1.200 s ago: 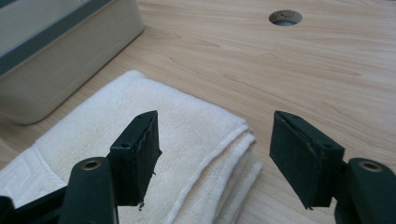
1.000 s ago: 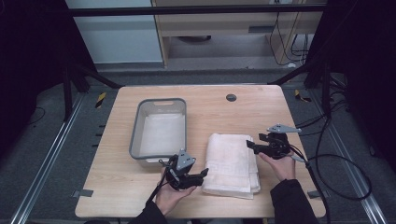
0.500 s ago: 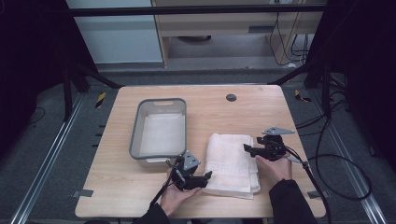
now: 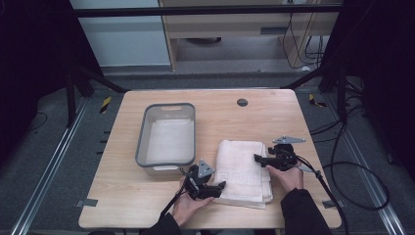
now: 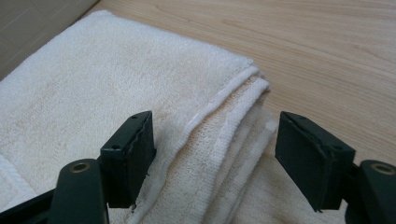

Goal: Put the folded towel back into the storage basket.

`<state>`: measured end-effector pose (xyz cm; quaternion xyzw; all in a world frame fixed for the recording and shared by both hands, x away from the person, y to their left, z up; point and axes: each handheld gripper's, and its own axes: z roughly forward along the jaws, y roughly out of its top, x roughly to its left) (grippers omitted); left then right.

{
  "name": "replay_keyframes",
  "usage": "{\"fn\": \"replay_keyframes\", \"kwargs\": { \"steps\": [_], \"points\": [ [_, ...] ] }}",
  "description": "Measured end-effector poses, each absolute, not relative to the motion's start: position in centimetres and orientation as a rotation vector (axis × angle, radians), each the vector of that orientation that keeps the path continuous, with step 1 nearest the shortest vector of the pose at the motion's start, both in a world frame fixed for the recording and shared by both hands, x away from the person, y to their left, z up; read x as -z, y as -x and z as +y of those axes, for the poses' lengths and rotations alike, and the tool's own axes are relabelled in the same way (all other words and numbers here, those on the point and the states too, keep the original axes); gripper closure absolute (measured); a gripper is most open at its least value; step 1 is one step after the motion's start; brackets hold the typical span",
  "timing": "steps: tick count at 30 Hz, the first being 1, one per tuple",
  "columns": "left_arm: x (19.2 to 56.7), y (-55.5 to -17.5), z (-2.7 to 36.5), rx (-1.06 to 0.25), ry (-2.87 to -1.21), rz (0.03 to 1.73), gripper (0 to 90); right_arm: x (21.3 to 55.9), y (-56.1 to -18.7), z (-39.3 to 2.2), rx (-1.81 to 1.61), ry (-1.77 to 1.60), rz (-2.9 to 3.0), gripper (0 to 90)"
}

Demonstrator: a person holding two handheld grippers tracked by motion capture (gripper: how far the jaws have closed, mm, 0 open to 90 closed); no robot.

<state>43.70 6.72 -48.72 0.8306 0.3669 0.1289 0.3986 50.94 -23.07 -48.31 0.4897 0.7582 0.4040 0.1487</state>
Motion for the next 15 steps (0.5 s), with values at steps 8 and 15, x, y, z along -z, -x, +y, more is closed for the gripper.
{"fn": "replay_keyframes", "kwargs": {
  "steps": [8, 15],
  "points": [
    [49.32, -43.87, 6.54, -0.314, -2.111, 0.931, 31.6, 48.85, -51.06, -22.92, -1.147, -1.418, 2.192, 28.4],
    [49.61, -44.32, 6.44, -0.269, -2.125, 0.942, 31.1, 49.39, -51.14, -22.64, -1.135, -1.447, 2.195, 29.1]
  ]
}}
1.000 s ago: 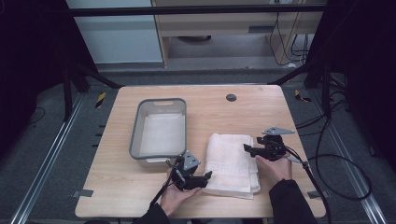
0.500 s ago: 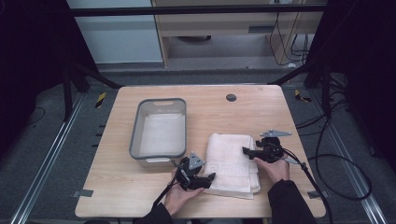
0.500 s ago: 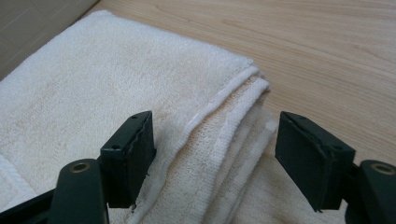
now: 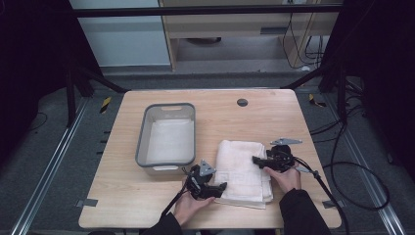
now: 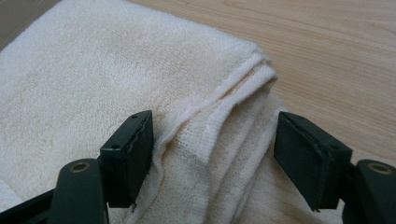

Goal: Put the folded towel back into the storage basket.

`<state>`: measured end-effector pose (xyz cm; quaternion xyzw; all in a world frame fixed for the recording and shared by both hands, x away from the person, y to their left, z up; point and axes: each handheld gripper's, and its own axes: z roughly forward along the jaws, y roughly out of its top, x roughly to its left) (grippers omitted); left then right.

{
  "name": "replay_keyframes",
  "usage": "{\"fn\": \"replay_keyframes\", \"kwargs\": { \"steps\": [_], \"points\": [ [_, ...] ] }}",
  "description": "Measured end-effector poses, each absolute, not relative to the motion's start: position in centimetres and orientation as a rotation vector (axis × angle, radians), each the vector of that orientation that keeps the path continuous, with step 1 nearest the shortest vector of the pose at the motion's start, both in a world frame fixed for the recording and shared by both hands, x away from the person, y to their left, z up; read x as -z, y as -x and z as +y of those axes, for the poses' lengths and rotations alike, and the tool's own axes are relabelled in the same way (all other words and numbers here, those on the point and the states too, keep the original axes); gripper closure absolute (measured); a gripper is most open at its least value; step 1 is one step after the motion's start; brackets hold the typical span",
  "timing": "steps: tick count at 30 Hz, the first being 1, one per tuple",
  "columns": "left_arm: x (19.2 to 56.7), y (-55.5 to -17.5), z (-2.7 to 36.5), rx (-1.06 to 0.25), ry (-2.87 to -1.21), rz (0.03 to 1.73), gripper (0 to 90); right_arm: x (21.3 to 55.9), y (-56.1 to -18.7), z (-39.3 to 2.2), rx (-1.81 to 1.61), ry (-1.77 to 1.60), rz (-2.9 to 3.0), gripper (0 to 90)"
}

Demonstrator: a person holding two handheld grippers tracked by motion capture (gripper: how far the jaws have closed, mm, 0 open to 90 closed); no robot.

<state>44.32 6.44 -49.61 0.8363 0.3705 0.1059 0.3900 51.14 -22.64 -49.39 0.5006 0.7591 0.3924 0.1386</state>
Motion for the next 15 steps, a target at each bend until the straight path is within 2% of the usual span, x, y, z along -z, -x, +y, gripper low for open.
{"fn": "replay_keyframes", "kwargs": {
  "steps": [9, 13, 15],
  "points": [
    [49.9, -44.69, 6.33, -0.198, -2.118, 0.956, 32.3, 49.85, -51.45, -22.65, -1.16, -1.526, 2.204, 30.8],
    [49.91, -44.72, 6.26, -0.166, -2.12, 0.942, 35.2, 49.93, -51.51, -22.77, -1.189, -1.566, 2.217, 34.7],
    [49.9, -44.72, 6.24, -0.164, -2.123, 0.933, 38.8, 49.91, -51.51, -22.76, -1.201, -1.571, 2.225, 39.7]
  ]
}}
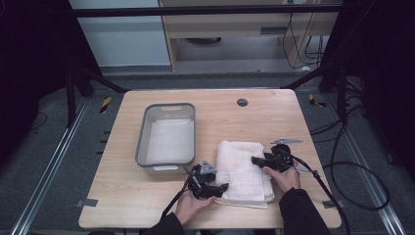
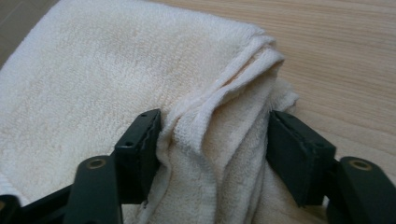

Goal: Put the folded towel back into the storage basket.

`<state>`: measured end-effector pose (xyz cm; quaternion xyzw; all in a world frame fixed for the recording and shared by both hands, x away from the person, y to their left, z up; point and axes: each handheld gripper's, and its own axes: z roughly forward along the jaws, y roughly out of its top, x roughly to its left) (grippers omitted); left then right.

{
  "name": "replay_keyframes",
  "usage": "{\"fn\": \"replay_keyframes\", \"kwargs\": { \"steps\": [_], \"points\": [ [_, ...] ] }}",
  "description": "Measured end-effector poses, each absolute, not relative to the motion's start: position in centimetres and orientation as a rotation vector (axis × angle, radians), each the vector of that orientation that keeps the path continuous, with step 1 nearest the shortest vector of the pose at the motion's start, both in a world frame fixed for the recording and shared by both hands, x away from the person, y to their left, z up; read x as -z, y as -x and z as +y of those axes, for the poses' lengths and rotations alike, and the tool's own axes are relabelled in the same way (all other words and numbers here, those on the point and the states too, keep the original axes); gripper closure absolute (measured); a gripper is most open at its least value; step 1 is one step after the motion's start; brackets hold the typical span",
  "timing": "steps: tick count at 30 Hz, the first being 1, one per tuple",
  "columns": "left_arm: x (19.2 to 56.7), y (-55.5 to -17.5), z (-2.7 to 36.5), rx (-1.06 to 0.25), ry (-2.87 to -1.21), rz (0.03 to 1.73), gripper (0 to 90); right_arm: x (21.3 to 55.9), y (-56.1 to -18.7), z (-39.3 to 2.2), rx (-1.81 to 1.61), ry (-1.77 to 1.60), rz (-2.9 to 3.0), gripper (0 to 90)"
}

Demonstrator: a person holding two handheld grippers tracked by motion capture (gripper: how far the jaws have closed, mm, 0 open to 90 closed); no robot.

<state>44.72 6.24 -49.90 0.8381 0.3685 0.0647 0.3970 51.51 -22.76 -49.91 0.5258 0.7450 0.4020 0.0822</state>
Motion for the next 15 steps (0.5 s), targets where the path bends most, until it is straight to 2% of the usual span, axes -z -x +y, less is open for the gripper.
{"fn": "replay_keyframes", "kwargs": {
  "steps": [2, 3, 5, 15],
  "points": [
    [49.91, -44.71, 6.2, -0.151, -2.121, 0.931, 40.7, 49.89, -51.5, -22.75, -1.207, -1.577, 2.228, 42.0],
    [49.89, -44.61, 6.07, -0.149, -2.122, 0.922, 43.8, 49.88, -51.5, -22.73, -1.219, -1.59, 2.235, 46.7],
    [49.84, -44.55, 5.98, -0.149, -2.131, 0.912, 46.4, 49.86, -51.5, -22.7, -1.236, -1.602, 2.241, 50.6],
    [49.75, -44.42, 5.64, -0.102, -2.127, 0.907, 59.4, 49.64, -51.51, -22.73, -1.268, -1.62, 2.256, 63.7]
  ]
}}
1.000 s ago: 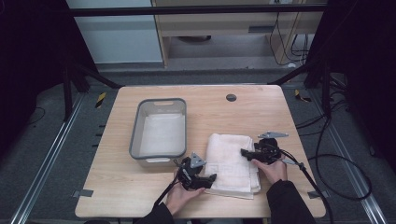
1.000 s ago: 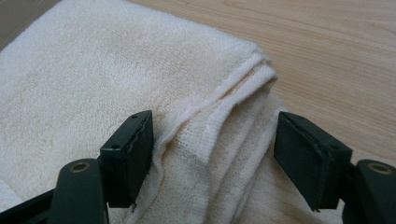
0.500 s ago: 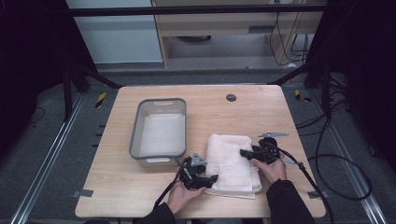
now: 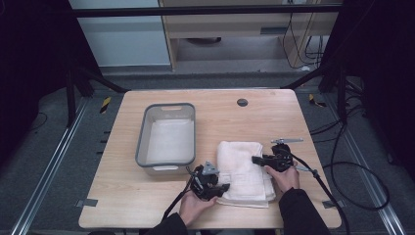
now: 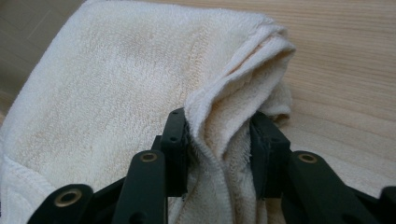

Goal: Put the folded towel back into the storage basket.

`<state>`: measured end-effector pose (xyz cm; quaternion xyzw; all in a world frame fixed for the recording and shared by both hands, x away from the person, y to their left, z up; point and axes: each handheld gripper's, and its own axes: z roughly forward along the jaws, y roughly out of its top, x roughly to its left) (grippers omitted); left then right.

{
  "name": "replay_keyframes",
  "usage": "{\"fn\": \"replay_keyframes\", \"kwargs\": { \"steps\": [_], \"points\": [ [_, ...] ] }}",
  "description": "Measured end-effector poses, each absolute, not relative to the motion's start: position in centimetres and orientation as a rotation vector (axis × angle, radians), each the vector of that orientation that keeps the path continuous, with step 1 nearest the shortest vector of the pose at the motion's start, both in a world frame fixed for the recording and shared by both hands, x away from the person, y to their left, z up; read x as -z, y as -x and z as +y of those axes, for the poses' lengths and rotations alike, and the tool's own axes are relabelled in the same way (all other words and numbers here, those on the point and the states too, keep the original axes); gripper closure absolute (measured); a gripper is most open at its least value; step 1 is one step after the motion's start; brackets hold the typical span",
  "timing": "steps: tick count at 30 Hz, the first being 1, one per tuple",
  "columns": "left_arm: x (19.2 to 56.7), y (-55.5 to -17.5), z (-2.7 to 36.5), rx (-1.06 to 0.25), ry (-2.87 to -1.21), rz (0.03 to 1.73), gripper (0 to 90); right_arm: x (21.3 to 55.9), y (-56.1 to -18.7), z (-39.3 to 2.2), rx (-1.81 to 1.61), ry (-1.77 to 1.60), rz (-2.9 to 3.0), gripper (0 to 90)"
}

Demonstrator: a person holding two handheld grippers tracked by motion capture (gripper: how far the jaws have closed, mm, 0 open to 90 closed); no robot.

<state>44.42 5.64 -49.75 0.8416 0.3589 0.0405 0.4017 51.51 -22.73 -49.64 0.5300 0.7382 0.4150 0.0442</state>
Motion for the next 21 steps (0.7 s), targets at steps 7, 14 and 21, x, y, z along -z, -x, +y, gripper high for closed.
{"fn": "replay_keyframes", "kwargs": {
  "steps": [7, 14, 21],
  "points": [
    [49.7, -44.3, 5.8, -0.077, -2.099, 0.908, 71.6, 49.4, -51.5, -22.8, -1.283, -1.603, 2.258, 66.8],
    [49.4, -44.2, 6.3, -0.062, -2.065, 0.905, 74.2, 48.4, -51.1, -22.6, -1.276, -1.547, 2.25, 67.8],
    [48.3, -43.7, 6.7, -0.1, -2.052, 0.875, 74.3, 46.8, -50.4, -22.7, -1.333, -1.511, 2.214, 67.9]
  ]
}}
